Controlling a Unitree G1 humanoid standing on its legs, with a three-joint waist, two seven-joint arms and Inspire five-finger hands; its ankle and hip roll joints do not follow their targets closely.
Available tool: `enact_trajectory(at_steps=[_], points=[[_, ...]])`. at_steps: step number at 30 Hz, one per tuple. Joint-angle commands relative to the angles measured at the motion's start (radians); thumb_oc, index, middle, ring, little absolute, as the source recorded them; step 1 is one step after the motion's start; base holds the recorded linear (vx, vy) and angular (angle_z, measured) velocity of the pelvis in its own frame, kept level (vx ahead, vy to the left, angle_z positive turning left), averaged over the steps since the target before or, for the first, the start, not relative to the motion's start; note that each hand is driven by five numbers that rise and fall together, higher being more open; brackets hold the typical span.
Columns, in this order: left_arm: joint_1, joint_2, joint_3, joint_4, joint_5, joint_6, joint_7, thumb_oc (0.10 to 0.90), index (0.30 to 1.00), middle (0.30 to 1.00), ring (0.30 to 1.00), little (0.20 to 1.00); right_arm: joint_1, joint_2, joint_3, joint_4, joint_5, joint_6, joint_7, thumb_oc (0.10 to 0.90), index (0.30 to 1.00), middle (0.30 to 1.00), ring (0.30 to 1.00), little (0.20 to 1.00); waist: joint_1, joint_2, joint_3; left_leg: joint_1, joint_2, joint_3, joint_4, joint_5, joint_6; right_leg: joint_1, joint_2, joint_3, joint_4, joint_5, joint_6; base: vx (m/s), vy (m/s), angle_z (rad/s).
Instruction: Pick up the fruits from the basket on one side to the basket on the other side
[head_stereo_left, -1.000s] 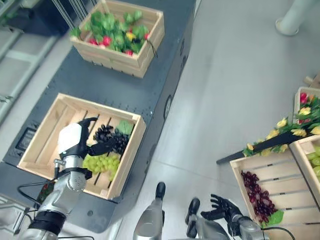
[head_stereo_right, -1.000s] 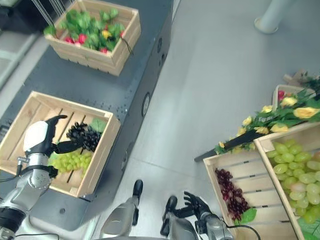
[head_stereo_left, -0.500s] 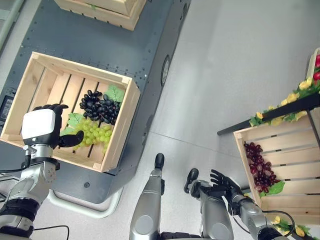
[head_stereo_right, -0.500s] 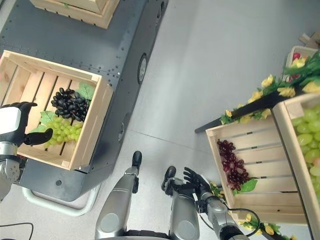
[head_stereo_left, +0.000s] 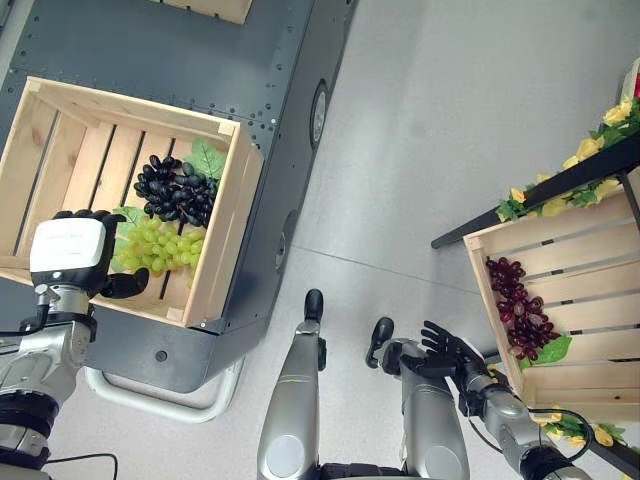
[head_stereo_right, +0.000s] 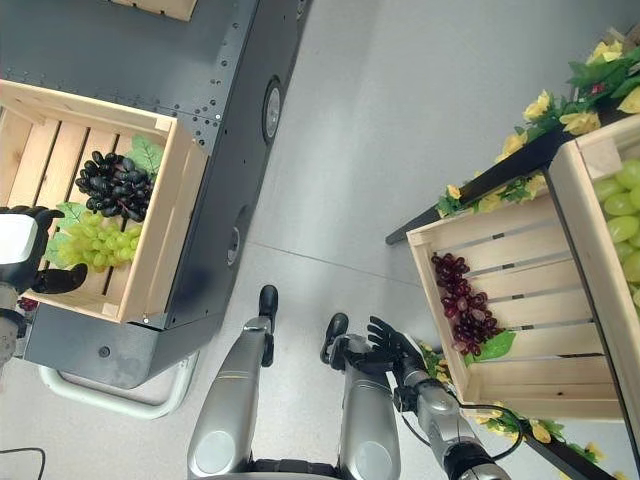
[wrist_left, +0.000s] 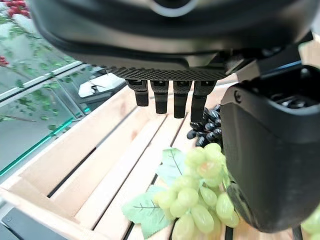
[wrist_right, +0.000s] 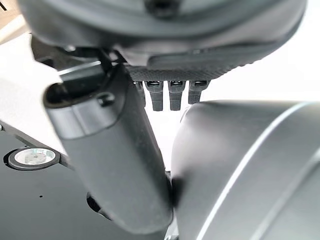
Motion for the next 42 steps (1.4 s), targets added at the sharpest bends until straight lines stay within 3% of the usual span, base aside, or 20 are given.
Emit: enact_trajectory(at_steps=[1, 6, 13, 18, 19, 20, 22, 24, 28, 29, 31, 32, 34, 37, 38, 39, 42], points=[[-0.033, 0.101, 0.057, 0.028, 0.022, 0.028, 0.063, 0.800, 0.900, 0.900, 0.900, 0.900, 0.057, -0.058, 0.008, 0.003, 0.022, -0.011, 0.008, 0.800, 0.900, 0.900, 0.900, 0.900, -0.010, 0.019, -0.004, -0.030, -0.044, 0.095, 0.090, -0.073, 0.049, 0.084, 0.037, -0.001, -0.108, 0.077, 0.016, 0.00, 0.000, 0.00], [-0.098, 0.082, -0.005, 0.099, 0.019, 0.057, 0.080, 0.800, 0.900, 0.900, 0.900, 0.900, 0.052, -0.050, 0.023, 0.001, 0.021, -0.012, 0.015, 0.800, 0.900, 0.900, 0.900, 0.900, -0.016, 0.001, -0.004, -0.042, -0.034, 0.099, 0.112, -0.071, 0.046, 0.088, 0.044, -0.001, -0.101, 0.071, 0.011, 0.03, -0.002, -0.02], [-0.206, 0.053, -0.083, 0.164, 0.013, 0.174, 0.074, 0.800, 0.900, 0.900, 0.900, 0.900, 0.045, -0.030, 0.056, -0.017, 0.035, -0.016, 0.008, 0.800, 0.900, 0.900, 0.900, 0.900, -0.022, -0.032, -0.004, -0.048, -0.028, 0.109, 0.105, -0.083, 0.051, 0.096, 0.060, 0.004, -0.121, 0.074, 0.008, 0.04, 0.001, -0.05], [-0.263, 0.038, -0.123, 0.186, 0.022, 0.183, 0.045, 0.800, 0.900, 0.900, 0.900, 0.900, 0.034, -0.021, 0.078, -0.034, 0.041, -0.015, 0.001, 0.800, 0.900, 0.900, 0.900, 0.900, -0.023, -0.047, -0.004, -0.055, -0.027, 0.112, 0.104, -0.091, 0.055, 0.089, 0.066, 0.003, -0.130, 0.078, 0.008, 0.01, 0.002, 0.00], [-0.267, 0.034, -0.137, 0.185, 0.025, 0.186, 0.032, 0.800, 0.900, 0.900, 0.900, 0.900, 0.037, -0.021, 0.083, -0.040, 0.044, -0.012, -0.002, 0.800, 0.900, 0.900, 0.900, 0.900, -0.025, -0.051, -0.004, -0.041, -0.030, 0.111, 0.115, -0.119, 0.050, 0.103, 0.065, 0.010, -0.124, 0.061, 0.018, 0.00, 0.000, 0.00], [-0.279, 0.030, -0.147, 0.184, 0.026, 0.187, 0.027, 0.800, 0.900, 0.900, 0.900, 0.900, 0.030, -0.019, 0.083, -0.047, 0.049, -0.011, -0.006, 0.800, 0.900, 0.900, 0.900, 0.900, -0.025, -0.053, -0.004, -0.056, -0.025, 0.114, 0.106, -0.098, 0.058, 0.086, 0.067, 0.001, -0.129, 0.080, 0.009, 0.06, 0.008, 0.01], [-0.292, 0.026, -0.171, 0.179, 0.014, 0.204, -0.006, 0.800, 0.900, 0.900, 0.900, 0.900, 0.031, -0.018, 0.090, -0.047, 0.046, -0.015, -0.007, 0.800, 0.900, 0.900, 0.900, 0.900, -0.026, -0.059, -0.004, -0.045, -0.029, 0.113, 0.118, -0.125, 0.054, 0.096, 0.065, 0.008, -0.124, 0.065, 0.019, 0.00, 0.000, 0.00], [-0.307, 0.022, -0.181, 0.173, 0.010, 0.213, -0.031, 0.800, 0.900, 0.900, 0.900, 0.900, 0.022, -0.020, 0.090, -0.051, 0.046, -0.020, -0.011, 0.800, 0.900, 0.900, 0.900, 0.900, -0.027, -0.059, -0.004, -0.059, -0.025, 0.116, 0.103, -0.099, 0.060, 0.078, 0.065, 0.000, -0.133, 0.086, 0.012, -0.07, 0.017, 0.02], [-0.331, 0.013, -0.214, 0.168, 0.005, 0.214, -0.098, 0.800, 0.900, 0.900, 0.900, 0.900, 0.016, -0.026, 0.089, -0.060, 0.054, -0.023, -0.020, 0.800, 0.900, 0.900, 0.900, 0.900, -0.031, -0.061, -0.004, -0.062, -0.025, 0.116, 0.104, -0.102, 0.058, 0.076, 0.066, 0.001, -0.138, 0.088, 0.014, 0.01, 0.001, 0.01], [-0.328, 0.012, -0.220, 0.169, 0.002, 0.215, -0.109, 0.800, 0.900, 0.900, 0.900, 0.900, 0.021, -0.026, 0.091, -0.060, 0.053, -0.021, -0.021, 0.800, 0.900, 0.900, 0.900, 0.900, -0.031, -0.064, -0.004, -0.047, -0.028, 0.113, 0.112, -0.125, 0.052, 0.093, 0.064, 0.009, -0.134, 0.072, 0.023, 0.04, 0.010, 0.01], [-0.339, 0.013, -0.227, 0.167, -0.004, 0.216, -0.140, 0.800, 0.900, 0.900, 0.900, 0.900, 0.013, -0.029, 0.087, -0.064, 0.054, -0.019, -0.024, 0.800, 0.900, 0.900, 0.900, 0.900, -0.032, -0.065, -0.004, -0.058, -0.024, 0.119, 0.099, -0.101, 0.060, 0.078, 0.065, 0.000, -0.143, 0.090, 0.014, -0.01, 0.004, -0.02], [-0.337, 0.002, -0.237, 0.169, -0.006, 0.221, -0.156, 0.800, 0.900, 0.900, 0.900, 0.900, 0.017, -0.029, 0.089, -0.064, 0.057, -0.018, -0.027, 0.800, 0.900, 0.900, 0.900, 0.900, -0.033, -0.068, -0.004, -0.045, -0.029, 0.115, 0.108, -0.124, 0.053, 0.093, 0.064, 0.007, -0.140, 0.076, 0.024, -0.02, 0.006, -0.04], [-0.347, -0.002, -0.243, 0.171, -0.009, 0.221, -0.169, 0.800, 0.900, 0.900, 0.900, 0.900, 0.008, -0.028, 0.086, -0.063, 0.058, -0.019, -0.030, 0.800, 0.900, 0.900, 0.900, 0.900, -0.033, -0.067, -0.004, -0.058, -0.026, 0.118, 0.096, -0.100, 0.060, 0.079, 0.065, -0.001, -0.149, 0.094, 0.016, 0.00, 0.000, 0.00], [-0.359, -0.016, -0.271, 0.186, -0.019, 0.232, -0.219, 0.800, 0.900, 0.900, 0.900, 0.900, 0.014, -0.024, 0.091, -0.054, 0.050, -0.030, -0.029, 0.800, 0.900, 0.900, 0.900, 0.900, -0.036, -0.071, -0.004, -0.037, -0.030, 0.117, 0.098, -0.122, 0.054, 0.099, 0.062, 0.005, -0.151, 0.082, 0.028, -0.03, 0.003, -0.01], [-0.365, -0.016, -0.270, 0.187, -0.020, 0.234, -0.223, 0.800, 0.900, 0.900, 0.900, 0.900, 0.007, -0.024, 0.088, -0.054, 0.050, -0.031, -0.029, 0.800, 0.900, 0.900, 0.900, 0.900, -0.036, -0.070, -0.004, -0.053, -0.027, 0.121, 0.089, -0.098, 0.060, 0.083, 0.063, -0.002, -0.157, 0.100, 0.019, 0.05, 0.008, -0.01], [-0.364, -0.026, -0.281, 0.194, -0.027, 0.239, -0.230, 0.800, 0.900, 0.900, 0.900, 0.900, 0.011, -0.025, 0.094, -0.057, 0.052, -0.029, -0.032, 0.800, 0.900, 0.900, 0.900, 0.900, -0.037, -0.073, -0.004, -0.031, -0.031, 0.119, 0.095, -0.124, 0.056, 0.102, 0.062, 0.004, -0.153, 0.081, 0.028, 0.00, 0.000, 0.00], [-0.366, -0.034, -0.284, 0.192, -0.033, 0.253, -0.260, 0.800, 0.900, 0.900, 0.900, 0.900, 0.011, -0.024, 0.093, -0.058, 0.054, -0.029, -0.038, 0.800, 0.900, 0.900, 0.900, 0.900, -0.037, -0.072, -0.004, -0.029, -0.033, 0.118, 0.095, -0.124, 0.056, 0.104, 0.061, 0.003, -0.153, 0.082, 0.028, 0.02, 0.003, -0.02]])
